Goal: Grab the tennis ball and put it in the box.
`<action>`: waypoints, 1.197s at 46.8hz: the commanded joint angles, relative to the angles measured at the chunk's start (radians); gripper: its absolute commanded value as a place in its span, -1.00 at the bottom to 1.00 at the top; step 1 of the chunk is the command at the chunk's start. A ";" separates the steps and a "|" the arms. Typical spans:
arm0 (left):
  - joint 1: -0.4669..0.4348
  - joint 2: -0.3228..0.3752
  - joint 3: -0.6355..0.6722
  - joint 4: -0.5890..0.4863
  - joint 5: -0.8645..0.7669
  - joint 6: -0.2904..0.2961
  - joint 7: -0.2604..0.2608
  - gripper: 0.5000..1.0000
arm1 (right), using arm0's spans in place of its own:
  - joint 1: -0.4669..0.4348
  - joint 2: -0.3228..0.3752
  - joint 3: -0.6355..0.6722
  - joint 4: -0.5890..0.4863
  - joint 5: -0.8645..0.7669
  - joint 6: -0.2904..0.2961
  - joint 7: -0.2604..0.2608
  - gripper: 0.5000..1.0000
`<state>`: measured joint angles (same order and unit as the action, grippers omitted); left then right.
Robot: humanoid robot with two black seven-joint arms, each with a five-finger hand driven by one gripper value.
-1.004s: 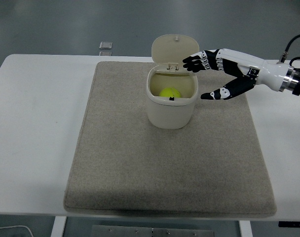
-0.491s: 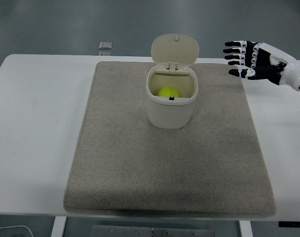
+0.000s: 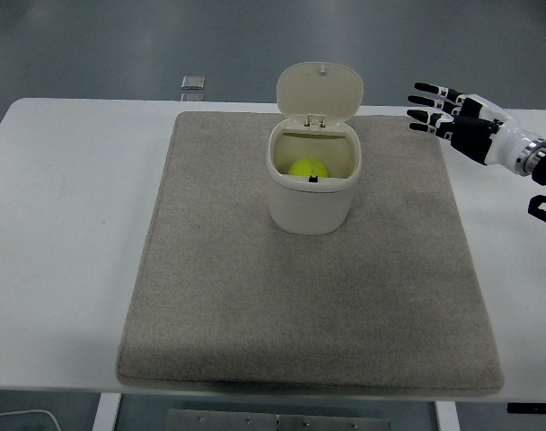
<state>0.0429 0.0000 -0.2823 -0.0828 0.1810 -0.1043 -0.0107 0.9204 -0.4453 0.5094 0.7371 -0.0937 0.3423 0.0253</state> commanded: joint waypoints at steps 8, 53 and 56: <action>0.000 0.000 0.000 0.000 0.000 0.000 0.000 0.97 | -0.002 0.017 0.000 -0.015 0.118 0.018 -0.024 0.43; 0.000 0.000 0.000 0.000 0.000 0.000 0.000 0.97 | -0.003 0.014 -0.002 -0.013 0.213 0.023 -0.018 0.68; 0.000 0.000 0.000 0.000 0.000 0.000 0.000 0.97 | -0.003 0.014 0.000 -0.013 0.213 0.023 -0.018 0.68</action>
<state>0.0430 0.0000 -0.2823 -0.0828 0.1810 -0.1043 -0.0107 0.9186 -0.4316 0.5077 0.7241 0.1197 0.3653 0.0077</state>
